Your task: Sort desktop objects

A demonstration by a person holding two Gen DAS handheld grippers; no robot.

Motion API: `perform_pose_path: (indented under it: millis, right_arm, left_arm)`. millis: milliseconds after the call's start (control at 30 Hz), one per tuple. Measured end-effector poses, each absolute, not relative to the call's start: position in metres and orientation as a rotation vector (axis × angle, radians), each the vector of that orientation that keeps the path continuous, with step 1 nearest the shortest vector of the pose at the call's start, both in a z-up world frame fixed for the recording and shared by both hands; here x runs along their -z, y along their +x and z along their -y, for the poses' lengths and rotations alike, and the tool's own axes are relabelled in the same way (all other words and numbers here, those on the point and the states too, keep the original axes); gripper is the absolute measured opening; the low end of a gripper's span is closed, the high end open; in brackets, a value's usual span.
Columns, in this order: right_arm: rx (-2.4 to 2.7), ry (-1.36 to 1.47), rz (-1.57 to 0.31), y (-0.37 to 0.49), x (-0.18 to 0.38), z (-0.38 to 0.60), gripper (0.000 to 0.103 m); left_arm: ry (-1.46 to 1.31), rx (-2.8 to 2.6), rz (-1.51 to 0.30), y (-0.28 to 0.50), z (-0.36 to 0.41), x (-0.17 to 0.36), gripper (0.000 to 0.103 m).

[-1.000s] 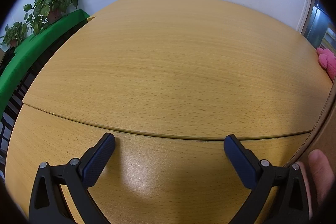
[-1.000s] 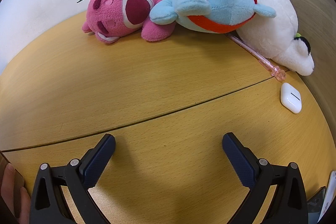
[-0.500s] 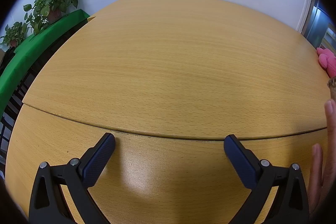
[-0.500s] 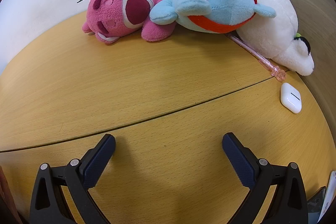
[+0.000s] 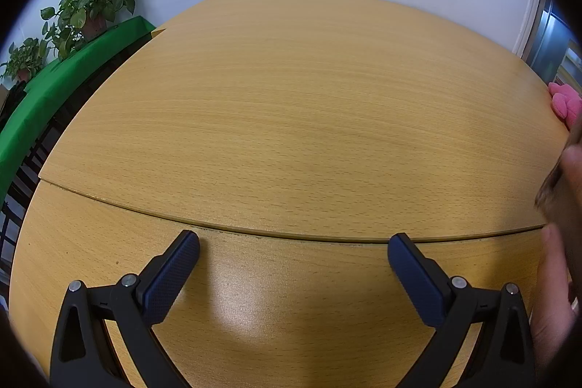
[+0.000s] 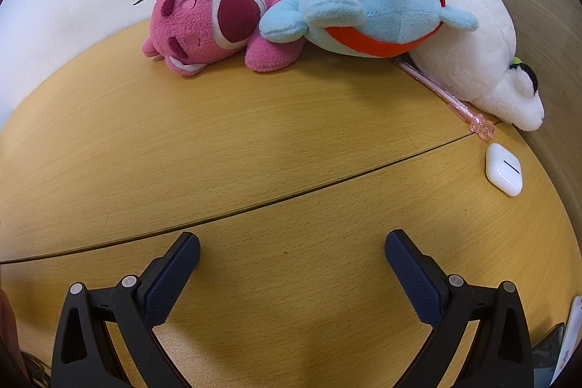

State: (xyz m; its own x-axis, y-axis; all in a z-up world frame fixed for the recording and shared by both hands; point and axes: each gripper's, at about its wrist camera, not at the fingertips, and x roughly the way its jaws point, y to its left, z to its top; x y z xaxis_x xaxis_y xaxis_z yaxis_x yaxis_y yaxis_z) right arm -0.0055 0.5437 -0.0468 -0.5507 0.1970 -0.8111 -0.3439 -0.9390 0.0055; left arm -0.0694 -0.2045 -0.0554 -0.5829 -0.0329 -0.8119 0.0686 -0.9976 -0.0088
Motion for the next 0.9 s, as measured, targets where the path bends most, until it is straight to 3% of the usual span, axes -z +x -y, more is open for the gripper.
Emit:
perform_pose_path:
  millis: [900]
  right_arm:
    - [-2.513,-1.284,-0.236,-0.0135,0.0477,-0.5429,0.103]
  left_arm:
    - [1.406,2.748,-0.059,-0.0709,0.2056,0.0541,0.103]
